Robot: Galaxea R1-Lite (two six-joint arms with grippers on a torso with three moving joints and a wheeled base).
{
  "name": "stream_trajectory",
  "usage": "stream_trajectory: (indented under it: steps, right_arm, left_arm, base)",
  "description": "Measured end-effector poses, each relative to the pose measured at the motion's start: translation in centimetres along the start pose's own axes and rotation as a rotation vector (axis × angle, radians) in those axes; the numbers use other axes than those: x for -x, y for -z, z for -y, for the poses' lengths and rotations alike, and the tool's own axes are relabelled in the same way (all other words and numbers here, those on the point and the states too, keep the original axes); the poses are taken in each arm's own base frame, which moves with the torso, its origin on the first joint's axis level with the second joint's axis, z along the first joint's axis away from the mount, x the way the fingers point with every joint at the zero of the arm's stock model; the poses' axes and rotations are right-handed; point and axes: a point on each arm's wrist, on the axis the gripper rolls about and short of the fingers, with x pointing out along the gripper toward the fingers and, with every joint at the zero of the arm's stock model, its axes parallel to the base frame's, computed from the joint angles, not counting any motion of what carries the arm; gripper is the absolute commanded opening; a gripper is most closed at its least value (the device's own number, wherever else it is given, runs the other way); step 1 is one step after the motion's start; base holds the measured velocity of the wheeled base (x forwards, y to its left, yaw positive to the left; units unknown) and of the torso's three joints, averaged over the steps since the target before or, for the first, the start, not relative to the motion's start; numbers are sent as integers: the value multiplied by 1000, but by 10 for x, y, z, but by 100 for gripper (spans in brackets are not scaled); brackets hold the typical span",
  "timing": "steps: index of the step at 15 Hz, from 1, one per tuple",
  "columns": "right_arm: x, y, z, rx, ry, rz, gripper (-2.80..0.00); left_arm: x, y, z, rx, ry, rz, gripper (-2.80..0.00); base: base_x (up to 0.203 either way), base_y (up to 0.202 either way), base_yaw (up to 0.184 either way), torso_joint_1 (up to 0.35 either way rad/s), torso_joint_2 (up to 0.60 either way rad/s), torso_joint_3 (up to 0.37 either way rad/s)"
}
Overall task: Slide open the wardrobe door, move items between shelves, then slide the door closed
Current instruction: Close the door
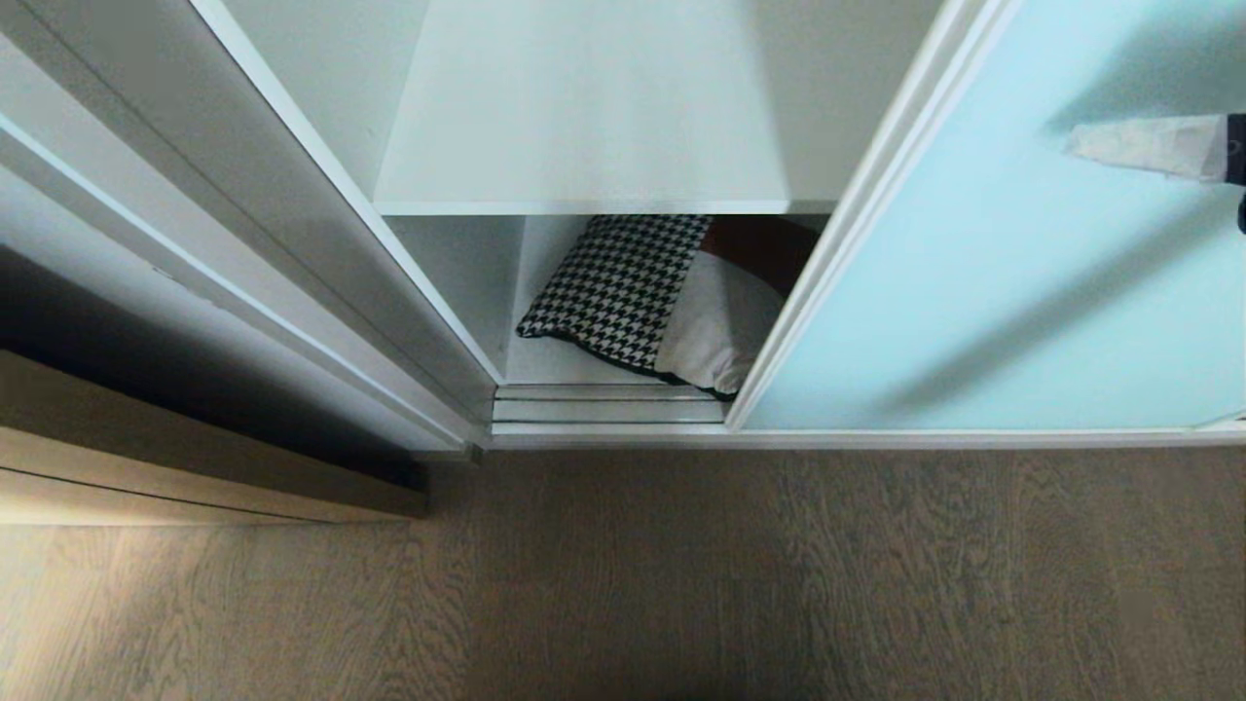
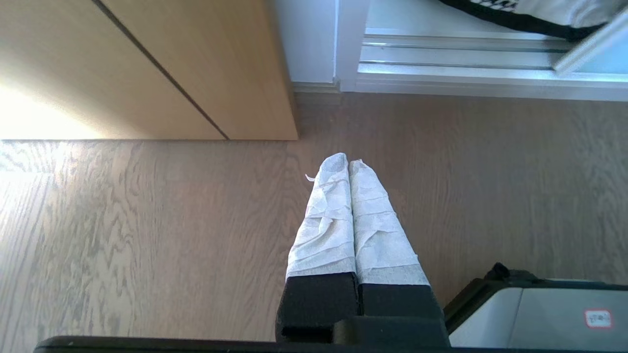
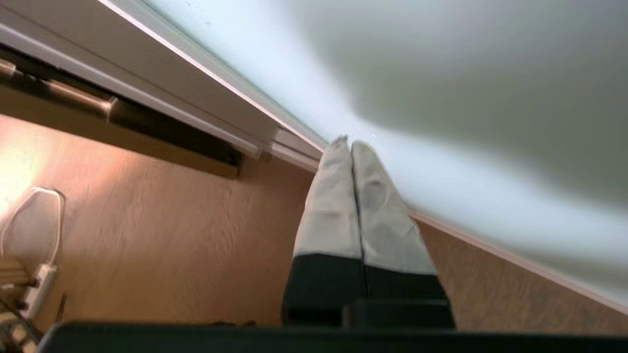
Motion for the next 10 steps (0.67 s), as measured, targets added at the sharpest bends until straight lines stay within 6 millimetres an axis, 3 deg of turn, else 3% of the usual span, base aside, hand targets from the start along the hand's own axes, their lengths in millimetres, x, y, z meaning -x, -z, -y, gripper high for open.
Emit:
stream_trajectory:
  steps: [4, 10]
  right_arm:
    - [-14, -2, -10, -41, -31, 27, -280]
    - [-18, 1, -43, -48, -187, 3, -280]
  left_arm:
    - [0, 0, 0, 0, 0, 0, -280]
    - [0, 0, 0, 0, 0, 0, -280]
  base:
    - [0, 0, 0, 0, 0, 0]
    - [0, 0, 0, 0, 0, 0]
